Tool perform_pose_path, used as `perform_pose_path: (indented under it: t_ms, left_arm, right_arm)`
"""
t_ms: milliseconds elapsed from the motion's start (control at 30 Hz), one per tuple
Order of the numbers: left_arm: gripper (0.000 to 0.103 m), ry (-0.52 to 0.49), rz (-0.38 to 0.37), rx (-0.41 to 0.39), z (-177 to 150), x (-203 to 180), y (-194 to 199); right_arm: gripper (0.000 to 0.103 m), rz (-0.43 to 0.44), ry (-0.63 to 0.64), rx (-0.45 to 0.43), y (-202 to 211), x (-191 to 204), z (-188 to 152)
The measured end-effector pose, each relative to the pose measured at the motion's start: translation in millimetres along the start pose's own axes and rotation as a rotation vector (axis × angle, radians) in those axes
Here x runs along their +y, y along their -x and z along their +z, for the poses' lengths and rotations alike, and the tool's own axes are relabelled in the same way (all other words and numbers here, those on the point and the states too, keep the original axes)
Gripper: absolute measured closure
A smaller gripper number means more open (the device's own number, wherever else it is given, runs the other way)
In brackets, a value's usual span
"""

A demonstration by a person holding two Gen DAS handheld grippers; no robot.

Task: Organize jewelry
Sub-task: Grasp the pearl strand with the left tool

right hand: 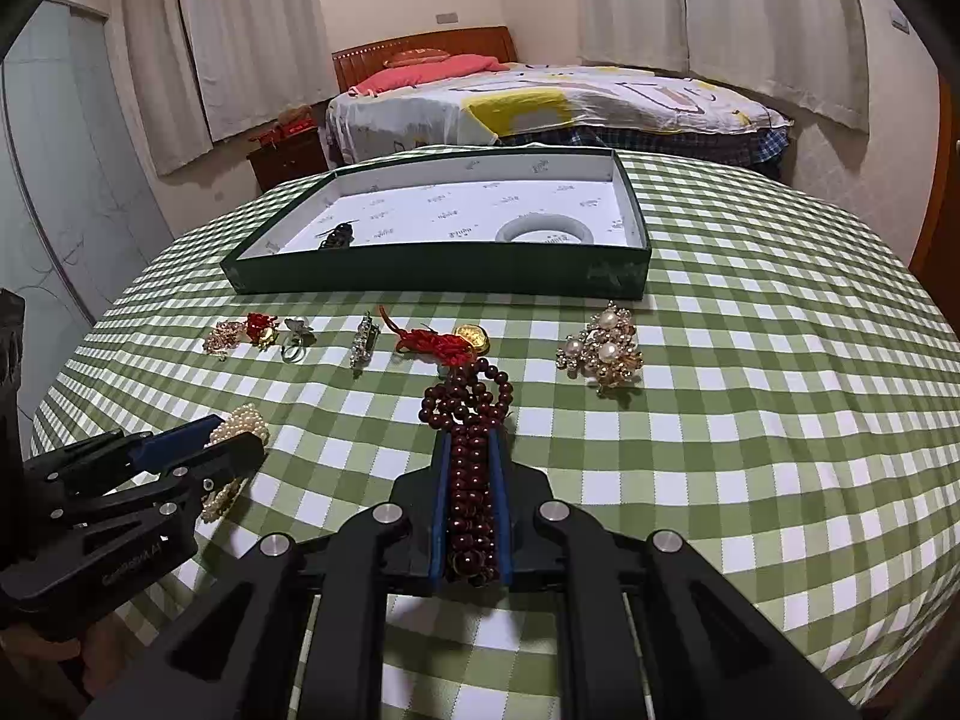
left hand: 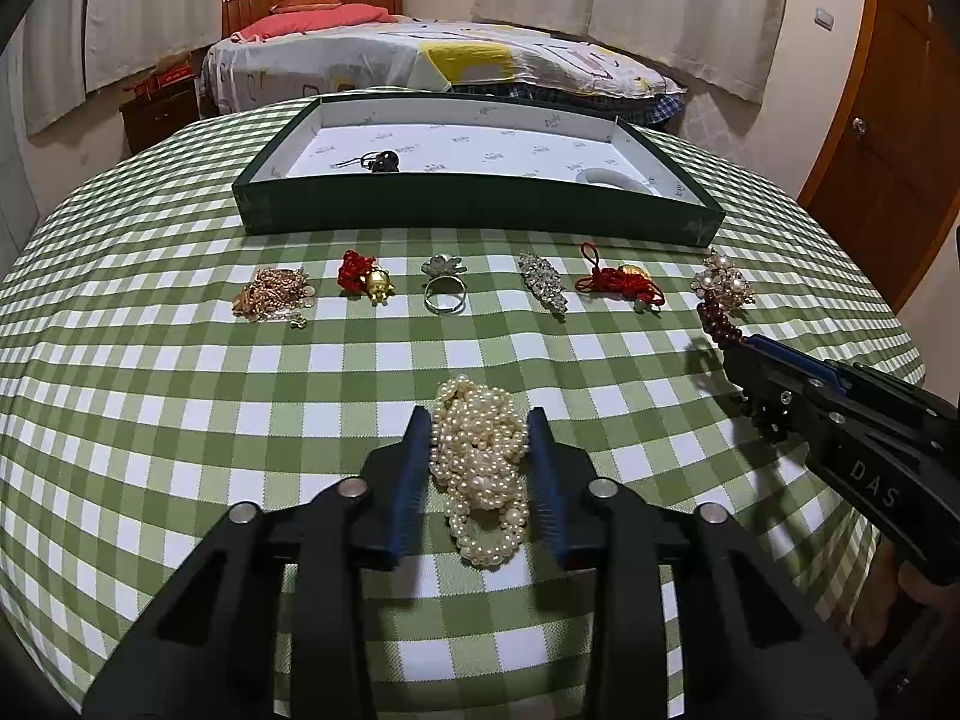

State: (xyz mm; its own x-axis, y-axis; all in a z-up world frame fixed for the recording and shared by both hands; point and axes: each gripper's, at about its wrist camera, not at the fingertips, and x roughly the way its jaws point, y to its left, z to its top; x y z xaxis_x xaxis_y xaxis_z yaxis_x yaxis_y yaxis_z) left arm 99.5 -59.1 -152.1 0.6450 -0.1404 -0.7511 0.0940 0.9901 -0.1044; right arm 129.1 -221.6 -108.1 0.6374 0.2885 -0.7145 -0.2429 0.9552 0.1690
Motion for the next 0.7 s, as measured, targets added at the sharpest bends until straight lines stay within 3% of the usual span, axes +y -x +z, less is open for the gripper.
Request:
perform_pose_path:
  t_ms: [700]
  left_arm:
    - [0.08,0.033,-0.02,-0.061,3,10,17]
  right_arm:
    - [0.09,0.014,0.022,-0.017,4,10,2]
